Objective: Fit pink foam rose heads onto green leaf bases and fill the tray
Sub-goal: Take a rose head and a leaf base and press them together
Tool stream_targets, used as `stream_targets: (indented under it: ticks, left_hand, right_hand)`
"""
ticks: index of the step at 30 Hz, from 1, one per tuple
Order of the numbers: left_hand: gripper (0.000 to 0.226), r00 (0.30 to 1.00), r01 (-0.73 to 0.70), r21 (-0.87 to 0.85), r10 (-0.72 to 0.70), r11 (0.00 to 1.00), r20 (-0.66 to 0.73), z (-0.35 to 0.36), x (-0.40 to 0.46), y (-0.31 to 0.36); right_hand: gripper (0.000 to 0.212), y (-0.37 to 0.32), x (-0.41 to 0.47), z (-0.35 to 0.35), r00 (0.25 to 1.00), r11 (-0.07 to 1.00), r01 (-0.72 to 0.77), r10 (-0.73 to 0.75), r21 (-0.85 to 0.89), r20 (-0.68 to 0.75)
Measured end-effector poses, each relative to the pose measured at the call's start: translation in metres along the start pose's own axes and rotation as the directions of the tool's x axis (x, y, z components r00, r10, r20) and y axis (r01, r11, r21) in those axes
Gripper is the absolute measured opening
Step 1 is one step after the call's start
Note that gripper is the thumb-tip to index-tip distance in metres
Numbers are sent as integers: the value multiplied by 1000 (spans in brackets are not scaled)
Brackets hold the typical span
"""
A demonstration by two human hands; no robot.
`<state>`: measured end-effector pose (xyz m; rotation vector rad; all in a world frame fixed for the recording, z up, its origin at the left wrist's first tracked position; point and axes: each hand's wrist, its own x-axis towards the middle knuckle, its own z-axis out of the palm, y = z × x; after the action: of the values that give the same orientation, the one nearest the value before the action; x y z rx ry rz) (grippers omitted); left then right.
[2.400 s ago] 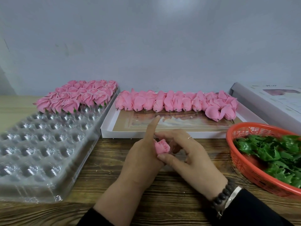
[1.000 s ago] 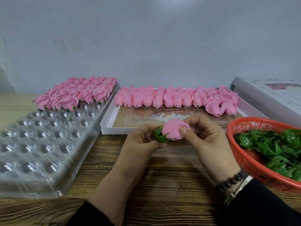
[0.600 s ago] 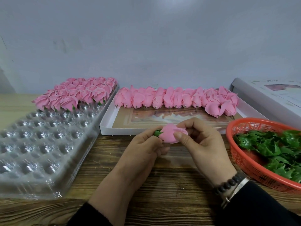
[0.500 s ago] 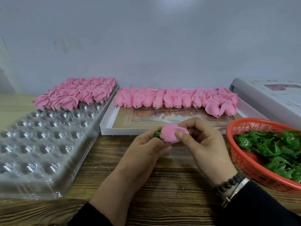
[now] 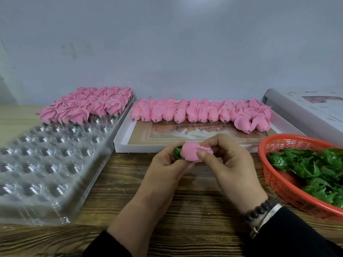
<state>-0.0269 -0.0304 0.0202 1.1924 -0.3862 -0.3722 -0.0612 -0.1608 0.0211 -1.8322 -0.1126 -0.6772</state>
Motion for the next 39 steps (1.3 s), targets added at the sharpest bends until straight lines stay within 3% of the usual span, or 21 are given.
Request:
stream_targets:
  ticks: [7, 10, 12, 14, 20, 23, 28, 31, 32, 35, 37, 39]
  left_hand:
    - [38, 995, 11, -95, -2, 995, 101, 10, -5, -2]
    - [35, 993, -31, 136, 15, 990, 115, 6, -4, 1]
    - [34, 996, -73, 436, 43, 897, 79, 1, -2, 1]
    - [27, 996, -74, 604, 85, 793, 11, -2, -2, 0]
    - [24, 977, -43, 873, 201, 487, -64, -5, -2, 0]
    - [22, 971, -75, 903, 236, 423, -30, -2, -1, 2]
    - [4, 981, -98, 760, 190, 642, -33, 3, -1, 2]
    - [4, 985, -77, 396, 131, 915, -111, 6, -3, 4]
    - [16, 983, -58, 250, 99, 967, -156, 6, -3, 6]
    - [22, 956, -62, -87, 34, 994, -291, 4, 0, 6]
    - [16, 949, -72, -216, 0, 974, -315, 6, 0, 10]
    - [26, 961, -29, -336, -66, 941, -268, 8, -2, 9]
  right_hand:
    - [30, -4, 0, 1, 985, 963, 172, -165, -208, 51]
    - [34, -4, 1, -2, 989, 971, 146, -140, -187, 44]
    - [30, -4, 0, -2, 988, 972, 149, -140, -180, 60]
    - [17, -5, -2, 0, 984, 974, 165, -151, -155, 99]
    - [2, -10, -4, 4, 967, 970, 201, -174, -137, 186]
    - [3, -13, -5, 7, 955, 970, 207, -171, -129, 244]
    - [6, -16, -4, 6, 938, 962, 228, -174, -153, 301]
    - [22, -17, -7, 8, 958, 963, 248, -228, -107, 172]
    - [27, -16, -7, 9, 972, 972, 221, -212, -85, 101]
    - [32, -10, -9, 10, 989, 982, 150, -149, -112, 10]
    - [42, -9, -11, 15, 990, 979, 123, -110, -160, 89]
    - [48, -8, -13, 23, 981, 974, 137, -109, -180, 161]
